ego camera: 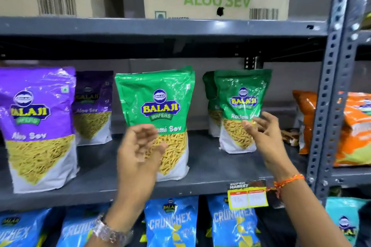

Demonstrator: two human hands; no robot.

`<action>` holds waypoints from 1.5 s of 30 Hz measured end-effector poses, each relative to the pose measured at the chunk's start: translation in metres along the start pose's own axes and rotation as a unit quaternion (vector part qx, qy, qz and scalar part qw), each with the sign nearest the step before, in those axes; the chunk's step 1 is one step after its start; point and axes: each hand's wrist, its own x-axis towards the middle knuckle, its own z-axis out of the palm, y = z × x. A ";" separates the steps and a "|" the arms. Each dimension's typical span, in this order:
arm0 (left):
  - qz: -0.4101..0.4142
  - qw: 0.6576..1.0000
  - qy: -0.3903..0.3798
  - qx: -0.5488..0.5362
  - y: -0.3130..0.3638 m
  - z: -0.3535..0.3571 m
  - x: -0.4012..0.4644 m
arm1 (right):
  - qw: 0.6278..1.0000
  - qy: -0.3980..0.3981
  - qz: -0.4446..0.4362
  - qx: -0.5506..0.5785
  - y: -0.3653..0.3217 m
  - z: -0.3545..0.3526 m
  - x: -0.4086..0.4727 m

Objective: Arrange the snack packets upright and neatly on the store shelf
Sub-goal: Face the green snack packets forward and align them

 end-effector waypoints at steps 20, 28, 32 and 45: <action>-0.098 0.878 -0.342 0.319 -0.140 0.187 0.062 | 0.974 -0.187 0.026 -0.123 0.042 -0.068 0.037; -0.024 0.867 -0.337 0.365 -0.115 0.182 0.022 | 0.974 -0.169 -0.017 -0.150 0.030 -0.090 0.006; -0.036 0.871 -0.344 0.348 -0.109 0.179 0.018 | 0.975 -0.171 0.000 -0.141 0.028 -0.091 0.004; -0.058 0.881 -0.330 0.335 -0.102 0.181 0.009 | 0.977 -0.178 0.015 -0.120 0.016 -0.094 -0.007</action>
